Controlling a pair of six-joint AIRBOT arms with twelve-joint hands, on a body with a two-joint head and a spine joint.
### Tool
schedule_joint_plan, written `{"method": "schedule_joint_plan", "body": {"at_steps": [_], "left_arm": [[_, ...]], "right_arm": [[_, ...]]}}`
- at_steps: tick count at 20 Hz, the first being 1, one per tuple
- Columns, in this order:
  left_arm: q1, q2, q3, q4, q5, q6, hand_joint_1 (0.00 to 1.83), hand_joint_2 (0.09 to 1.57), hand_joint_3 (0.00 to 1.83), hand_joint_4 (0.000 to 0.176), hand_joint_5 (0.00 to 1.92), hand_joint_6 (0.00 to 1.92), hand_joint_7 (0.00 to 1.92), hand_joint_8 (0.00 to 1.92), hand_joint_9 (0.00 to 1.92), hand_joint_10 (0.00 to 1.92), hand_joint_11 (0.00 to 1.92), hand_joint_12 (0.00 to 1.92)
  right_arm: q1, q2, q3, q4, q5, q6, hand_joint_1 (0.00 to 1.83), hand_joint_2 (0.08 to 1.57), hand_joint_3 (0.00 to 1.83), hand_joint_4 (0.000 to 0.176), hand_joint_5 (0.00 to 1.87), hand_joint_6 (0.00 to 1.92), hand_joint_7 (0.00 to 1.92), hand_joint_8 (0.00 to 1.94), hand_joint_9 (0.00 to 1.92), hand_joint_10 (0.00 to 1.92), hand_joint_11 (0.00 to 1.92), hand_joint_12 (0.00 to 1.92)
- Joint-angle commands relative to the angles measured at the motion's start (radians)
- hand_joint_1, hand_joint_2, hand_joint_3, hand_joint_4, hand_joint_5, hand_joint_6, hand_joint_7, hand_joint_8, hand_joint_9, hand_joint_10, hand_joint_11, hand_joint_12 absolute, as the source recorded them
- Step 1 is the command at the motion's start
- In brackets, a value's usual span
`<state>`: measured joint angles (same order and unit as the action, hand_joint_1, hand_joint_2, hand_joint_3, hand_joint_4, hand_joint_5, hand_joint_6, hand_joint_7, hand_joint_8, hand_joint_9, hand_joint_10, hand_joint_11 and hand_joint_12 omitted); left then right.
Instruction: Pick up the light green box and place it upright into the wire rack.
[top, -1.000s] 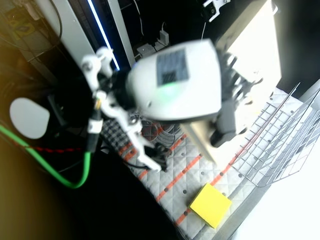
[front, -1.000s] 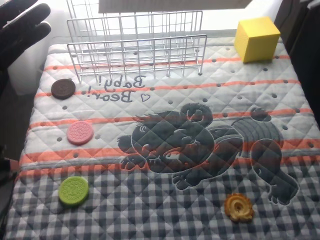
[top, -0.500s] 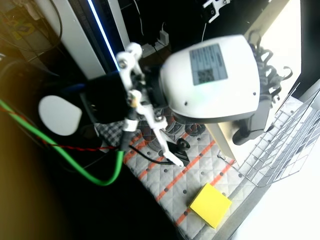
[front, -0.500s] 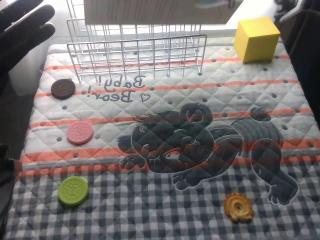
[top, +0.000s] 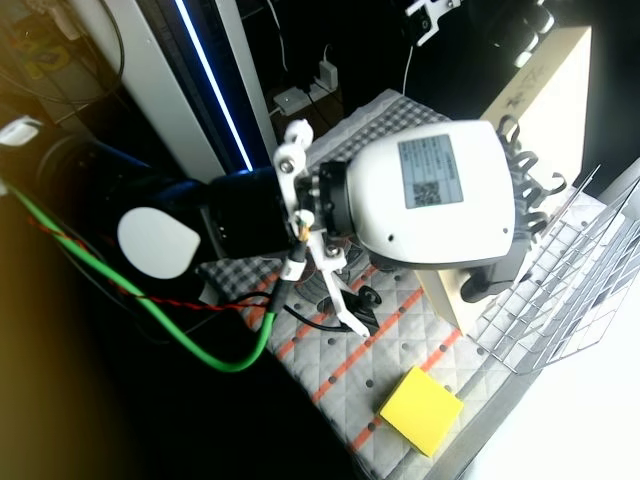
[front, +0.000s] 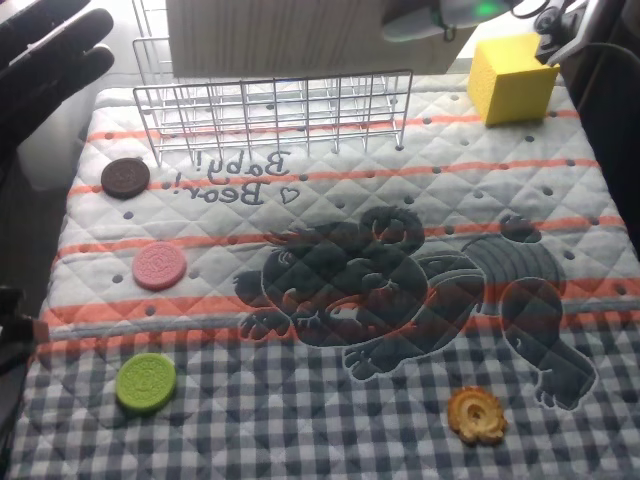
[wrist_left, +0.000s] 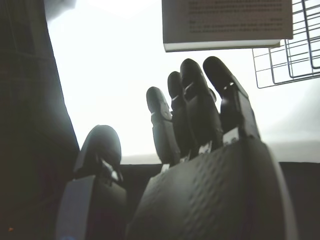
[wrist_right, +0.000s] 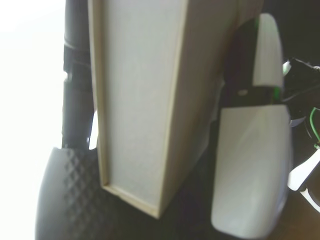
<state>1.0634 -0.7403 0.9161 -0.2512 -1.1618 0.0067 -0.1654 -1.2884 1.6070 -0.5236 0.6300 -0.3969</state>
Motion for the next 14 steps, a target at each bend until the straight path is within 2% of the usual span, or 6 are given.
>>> {"method": "schedule_joint_plan", "body": {"at_steps": [1,2,3,6,7,14], "left_arm": [[-0.015,-0.003,0.007,-0.007,-0.124,-0.007,0.52,1.18,0.00,0.065,0.61,0.00,0.51,0.00,0.52,0.00,0.00,1.00],[-0.016,-0.004,0.008,-0.006,-0.124,-0.007,0.51,1.18,0.00,0.066,0.61,0.00,0.51,0.00,0.52,0.00,0.00,0.98],[-0.016,-0.004,0.008,-0.006,-0.124,-0.007,0.49,1.18,0.00,0.082,0.60,0.00,0.50,0.00,0.52,0.00,0.00,0.97],[-0.019,-0.005,0.009,-0.004,-0.124,-0.007,0.50,1.18,0.00,0.094,0.59,0.00,0.51,0.00,0.52,0.00,0.00,0.93],[-0.019,-0.005,0.009,-0.003,-0.124,-0.007,0.51,1.17,0.00,0.083,0.60,0.00,0.51,0.00,0.51,0.00,0.00,0.94],[-0.027,-0.008,0.013,0.003,-0.124,-0.007,0.48,1.18,0.00,0.088,0.60,0.00,0.51,0.00,0.52,0.00,0.00,0.97]], "right_arm": [[0.005,0.003,0.009,0.052,0.100,0.002,1.16,1.11,0.00,0.000,0.99,0.94,1.47,0.00,1.66,0.01,1.51,0.48],[0.002,-0.002,0.014,0.053,0.096,0.002,1.16,1.11,0.00,0.000,1.00,0.94,1.47,0.00,1.65,0.00,1.50,0.48],[0.000,-0.008,0.019,0.053,0.092,0.002,1.17,1.11,0.00,0.000,1.00,0.92,1.47,0.00,1.65,0.00,1.49,0.47],[-0.005,-0.022,0.032,0.053,0.082,0.002,1.17,1.11,0.00,0.000,1.00,0.92,1.48,0.01,1.66,0.01,1.51,0.48],[-0.005,-0.026,0.036,0.053,0.078,0.002,1.17,1.11,0.00,0.000,1.00,0.92,1.49,0.01,1.66,0.01,1.51,0.48],[-0.010,-0.064,0.068,0.053,0.058,0.002,1.16,1.12,0.00,0.000,0.98,0.96,1.46,0.00,1.67,0.00,1.50,0.70]]}}
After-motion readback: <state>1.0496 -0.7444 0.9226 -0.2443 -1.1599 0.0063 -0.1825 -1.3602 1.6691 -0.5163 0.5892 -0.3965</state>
